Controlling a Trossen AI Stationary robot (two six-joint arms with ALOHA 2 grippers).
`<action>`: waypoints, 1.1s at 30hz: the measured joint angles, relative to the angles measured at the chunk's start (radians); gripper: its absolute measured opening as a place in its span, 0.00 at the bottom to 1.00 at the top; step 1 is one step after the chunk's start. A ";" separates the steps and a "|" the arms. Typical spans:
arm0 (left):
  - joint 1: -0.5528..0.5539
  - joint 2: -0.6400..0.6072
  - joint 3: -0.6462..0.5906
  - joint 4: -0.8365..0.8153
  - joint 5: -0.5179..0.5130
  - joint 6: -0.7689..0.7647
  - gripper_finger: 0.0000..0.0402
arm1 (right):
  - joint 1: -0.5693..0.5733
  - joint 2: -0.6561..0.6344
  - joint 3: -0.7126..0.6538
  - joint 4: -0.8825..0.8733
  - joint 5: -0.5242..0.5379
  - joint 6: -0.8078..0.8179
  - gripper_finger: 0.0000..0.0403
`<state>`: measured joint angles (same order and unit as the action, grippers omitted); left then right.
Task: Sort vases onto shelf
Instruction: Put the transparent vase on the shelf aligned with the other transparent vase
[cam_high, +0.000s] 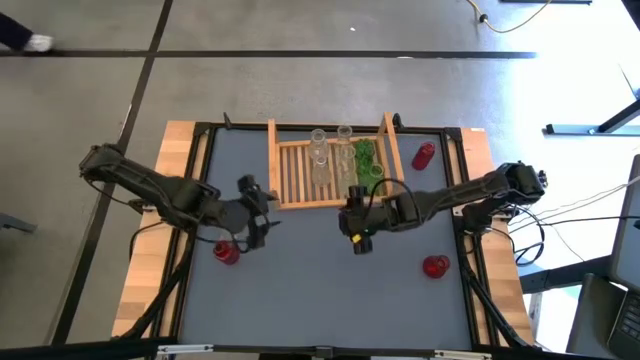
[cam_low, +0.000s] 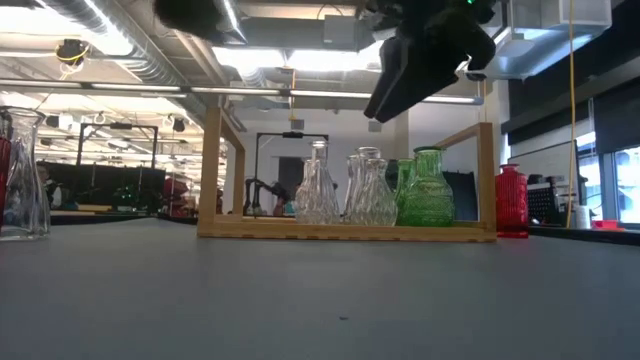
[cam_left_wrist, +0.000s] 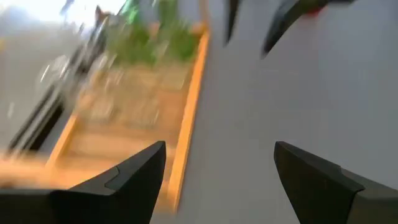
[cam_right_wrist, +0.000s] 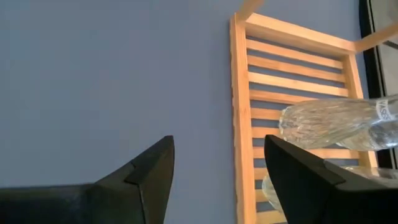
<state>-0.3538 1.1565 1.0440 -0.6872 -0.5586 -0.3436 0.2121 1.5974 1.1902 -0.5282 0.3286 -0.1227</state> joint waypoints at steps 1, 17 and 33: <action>-0.003 -0.001 0.040 -0.098 0.001 -0.059 0.73 | 0.012 0.000 -0.001 -0.001 0.007 0.010 0.58; -0.069 -0.001 0.054 -0.765 0.261 -0.752 0.73 | 0.151 0.000 -0.001 -0.005 0.009 0.141 0.58; -0.091 0.000 -0.096 -0.728 0.385 -0.832 0.73 | 0.148 0.000 -0.001 -0.005 0.000 0.164 0.58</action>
<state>-0.4446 1.1562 0.9482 -1.4155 -0.1739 -1.1761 0.3603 1.5974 1.1889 -0.5332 0.3290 0.0418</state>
